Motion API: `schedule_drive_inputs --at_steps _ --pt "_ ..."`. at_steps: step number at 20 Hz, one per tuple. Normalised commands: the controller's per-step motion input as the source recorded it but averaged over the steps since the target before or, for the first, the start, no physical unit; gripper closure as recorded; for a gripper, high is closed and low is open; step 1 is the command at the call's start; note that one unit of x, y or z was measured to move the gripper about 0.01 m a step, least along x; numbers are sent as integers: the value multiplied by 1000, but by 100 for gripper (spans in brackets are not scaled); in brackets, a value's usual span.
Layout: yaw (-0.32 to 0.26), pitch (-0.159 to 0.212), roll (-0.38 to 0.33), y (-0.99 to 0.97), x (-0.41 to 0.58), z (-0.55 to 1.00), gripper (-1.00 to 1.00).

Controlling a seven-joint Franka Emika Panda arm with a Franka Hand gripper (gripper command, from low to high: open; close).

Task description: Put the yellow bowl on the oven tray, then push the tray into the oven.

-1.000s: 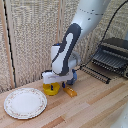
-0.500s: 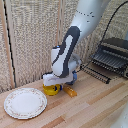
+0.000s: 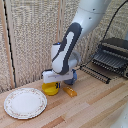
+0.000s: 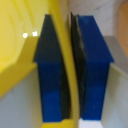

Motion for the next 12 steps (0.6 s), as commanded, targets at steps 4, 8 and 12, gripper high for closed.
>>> schedule_drive_inputs --at_steps 4,8,12 --pt "-285 33 -46 -9 270 798 100" --pt "-311 57 -85 -1 271 814 100" --pt "-328 41 -93 0 216 774 100"
